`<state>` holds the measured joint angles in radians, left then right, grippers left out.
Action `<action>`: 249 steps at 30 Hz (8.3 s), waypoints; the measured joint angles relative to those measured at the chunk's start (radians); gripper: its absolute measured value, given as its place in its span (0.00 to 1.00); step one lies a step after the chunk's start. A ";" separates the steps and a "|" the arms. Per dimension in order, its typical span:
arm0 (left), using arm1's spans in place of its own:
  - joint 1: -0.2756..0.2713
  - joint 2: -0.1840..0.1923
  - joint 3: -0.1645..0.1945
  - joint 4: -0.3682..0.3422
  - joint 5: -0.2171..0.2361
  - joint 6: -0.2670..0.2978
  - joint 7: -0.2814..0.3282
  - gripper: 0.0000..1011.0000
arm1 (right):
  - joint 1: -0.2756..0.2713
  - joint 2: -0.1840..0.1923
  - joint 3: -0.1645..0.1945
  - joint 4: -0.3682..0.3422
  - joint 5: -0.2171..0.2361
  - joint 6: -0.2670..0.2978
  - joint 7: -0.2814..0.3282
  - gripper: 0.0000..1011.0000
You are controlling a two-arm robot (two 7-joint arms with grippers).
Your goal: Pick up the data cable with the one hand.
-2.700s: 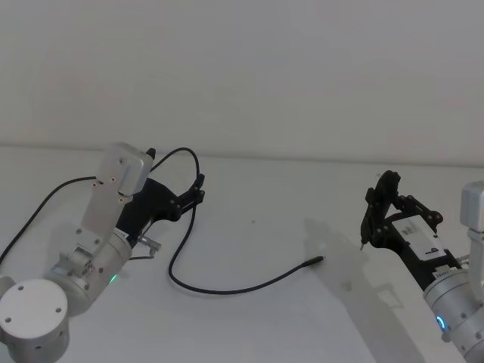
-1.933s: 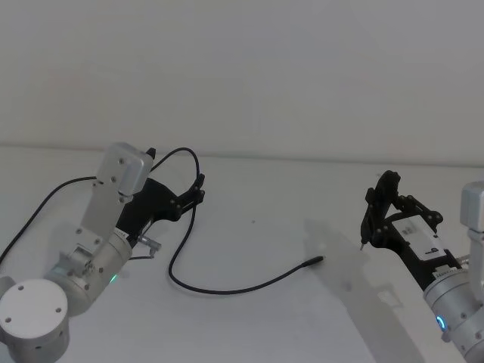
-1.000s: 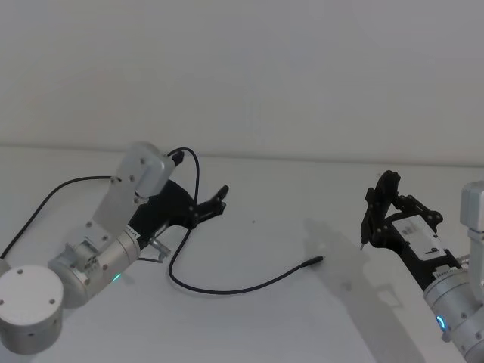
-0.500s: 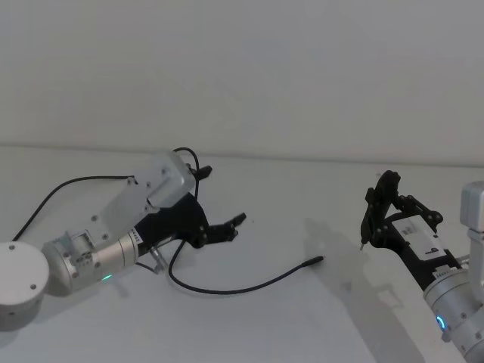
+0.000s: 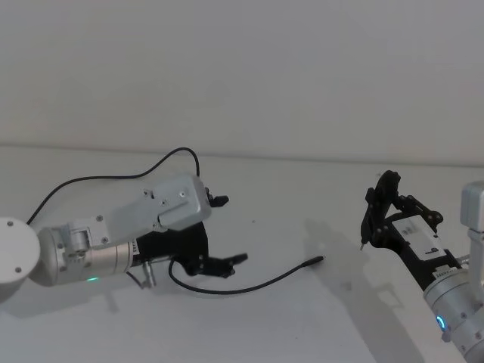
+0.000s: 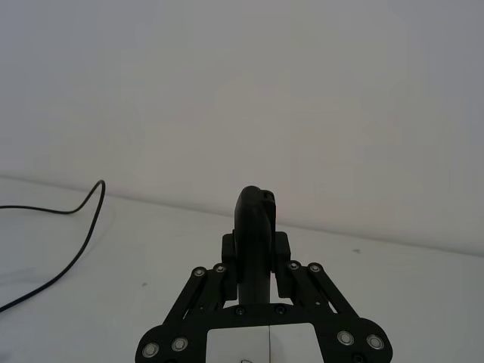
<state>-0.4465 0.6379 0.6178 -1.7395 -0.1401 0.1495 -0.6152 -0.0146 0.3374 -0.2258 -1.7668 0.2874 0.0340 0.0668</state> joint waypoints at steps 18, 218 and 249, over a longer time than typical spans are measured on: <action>-0.074 0.041 0.084 -0.024 0.066 0.084 -0.126 0.99 | 0.000 0.000 0.000 0.000 0.000 0.000 0.000 0.27; -0.136 -0.148 0.110 0.104 0.176 0.229 -0.127 0.05 | 0.078 -0.073 0.012 -0.036 0.063 0.176 0.103 0.27; -0.136 -0.148 0.110 0.104 0.176 0.229 -0.127 0.05 | 0.100 -0.080 0.010 -0.006 0.062 0.163 0.110 0.27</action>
<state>-0.5823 0.4903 0.7275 -1.6356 0.0358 0.3787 -0.7425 0.0857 0.2571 -0.2154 -1.7725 0.3489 0.1966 0.1773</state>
